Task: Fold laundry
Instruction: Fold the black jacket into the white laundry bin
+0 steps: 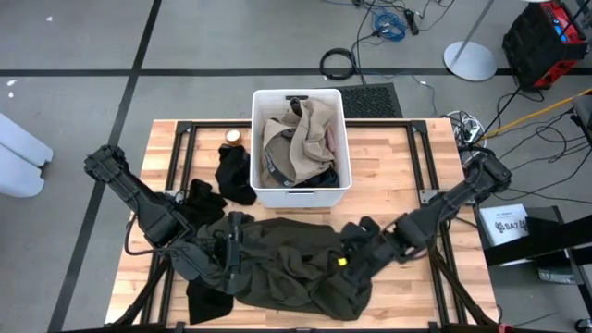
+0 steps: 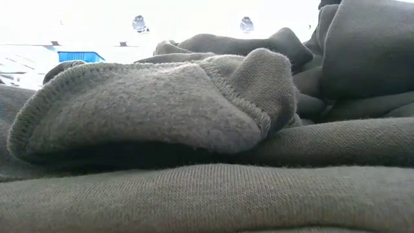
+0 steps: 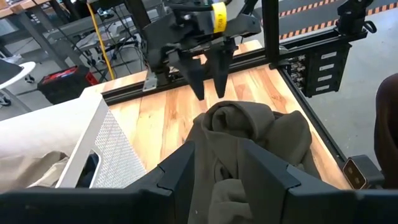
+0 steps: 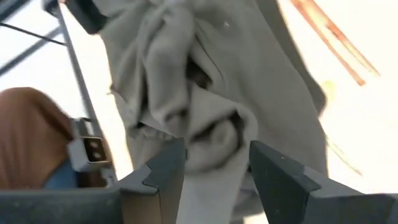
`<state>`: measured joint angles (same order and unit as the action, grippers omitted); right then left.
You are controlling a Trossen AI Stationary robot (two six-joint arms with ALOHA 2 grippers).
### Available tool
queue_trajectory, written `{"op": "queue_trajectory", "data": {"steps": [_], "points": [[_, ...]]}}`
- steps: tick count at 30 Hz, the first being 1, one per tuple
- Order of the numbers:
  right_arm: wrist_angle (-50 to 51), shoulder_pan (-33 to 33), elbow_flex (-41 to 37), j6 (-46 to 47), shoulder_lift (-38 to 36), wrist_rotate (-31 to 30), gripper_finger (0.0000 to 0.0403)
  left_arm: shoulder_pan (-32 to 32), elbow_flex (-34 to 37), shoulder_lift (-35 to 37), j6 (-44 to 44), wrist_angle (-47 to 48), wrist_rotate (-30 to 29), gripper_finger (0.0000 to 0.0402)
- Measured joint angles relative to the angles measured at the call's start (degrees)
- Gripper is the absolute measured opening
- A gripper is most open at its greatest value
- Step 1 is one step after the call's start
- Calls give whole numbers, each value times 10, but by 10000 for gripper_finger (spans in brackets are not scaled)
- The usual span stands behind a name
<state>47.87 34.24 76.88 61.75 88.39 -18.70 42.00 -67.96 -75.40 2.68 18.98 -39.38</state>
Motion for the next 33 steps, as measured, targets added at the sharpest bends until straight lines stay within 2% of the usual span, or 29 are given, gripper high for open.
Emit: {"op": "queue_trajectory", "data": {"steps": [8,14,18,23,26,30,33], "points": [[85,43,0,84,15,-54,170,0,0,0,2,0,0,130],[164,36,-5,114,16,-18,213,0,0,0,2,-1,0,130],[154,11,-36,110,16,12,261,0,0,0,10,0,0,130],[46,-28,-123,69,17,82,322,0,0,0,11,0,0,130],[-77,-49,-185,46,17,105,351,0,0,0,11,0,0,130],[-223,-71,-257,32,24,113,371,0,0,0,11,0,0,130],[-247,-77,-286,48,40,113,374,0,0,0,11,0,0,130]]}}
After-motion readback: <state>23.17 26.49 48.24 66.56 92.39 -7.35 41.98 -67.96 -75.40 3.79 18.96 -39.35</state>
